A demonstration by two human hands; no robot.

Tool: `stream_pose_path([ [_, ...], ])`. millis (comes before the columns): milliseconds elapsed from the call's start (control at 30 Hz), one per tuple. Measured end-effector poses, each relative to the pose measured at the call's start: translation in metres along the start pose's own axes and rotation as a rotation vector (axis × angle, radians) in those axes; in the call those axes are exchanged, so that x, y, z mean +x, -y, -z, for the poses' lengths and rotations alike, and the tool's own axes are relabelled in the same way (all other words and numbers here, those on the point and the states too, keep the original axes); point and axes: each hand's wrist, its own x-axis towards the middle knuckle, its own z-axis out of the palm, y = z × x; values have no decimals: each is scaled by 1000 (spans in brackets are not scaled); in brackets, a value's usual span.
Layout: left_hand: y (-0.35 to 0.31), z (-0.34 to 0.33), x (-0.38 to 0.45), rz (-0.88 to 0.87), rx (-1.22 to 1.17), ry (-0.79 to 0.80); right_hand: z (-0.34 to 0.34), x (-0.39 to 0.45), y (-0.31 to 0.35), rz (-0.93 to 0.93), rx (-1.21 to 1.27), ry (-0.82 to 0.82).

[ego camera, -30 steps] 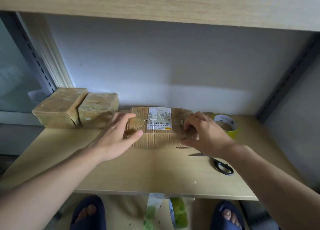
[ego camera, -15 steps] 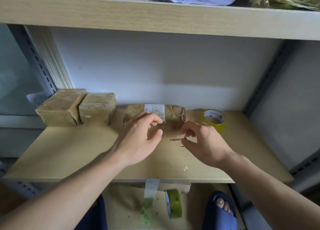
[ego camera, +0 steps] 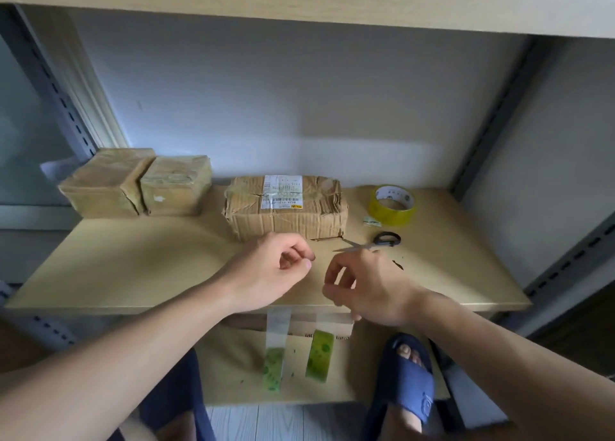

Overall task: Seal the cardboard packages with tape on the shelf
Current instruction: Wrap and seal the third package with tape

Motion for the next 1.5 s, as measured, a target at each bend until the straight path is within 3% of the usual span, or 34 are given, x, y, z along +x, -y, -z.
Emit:
stream_pose_path([
  [133,6,-5,-9,57,17,1,0,-9,2,-93,-45,55],
  [267,6,-21,-10,-50,211,-37,2,-10,-2,-121,-113,71],
  [400,9,-44,0,-43,386,92,7,-8,-11,-211,-199,229],
  [533,10,-59,11,-34,433,75,8,-11,-22,-222,-228,356],
  [900,-4,-64,11,-95,364,-16,15,-7,-34,-187,-196,362],
  [1100,-1,-69,12,-121,440,91,15,-8,-37,-173,-161,360],
  [1500,9,-73,12,-191,427,-6,11,-7,-43,-145,-197,316],
])
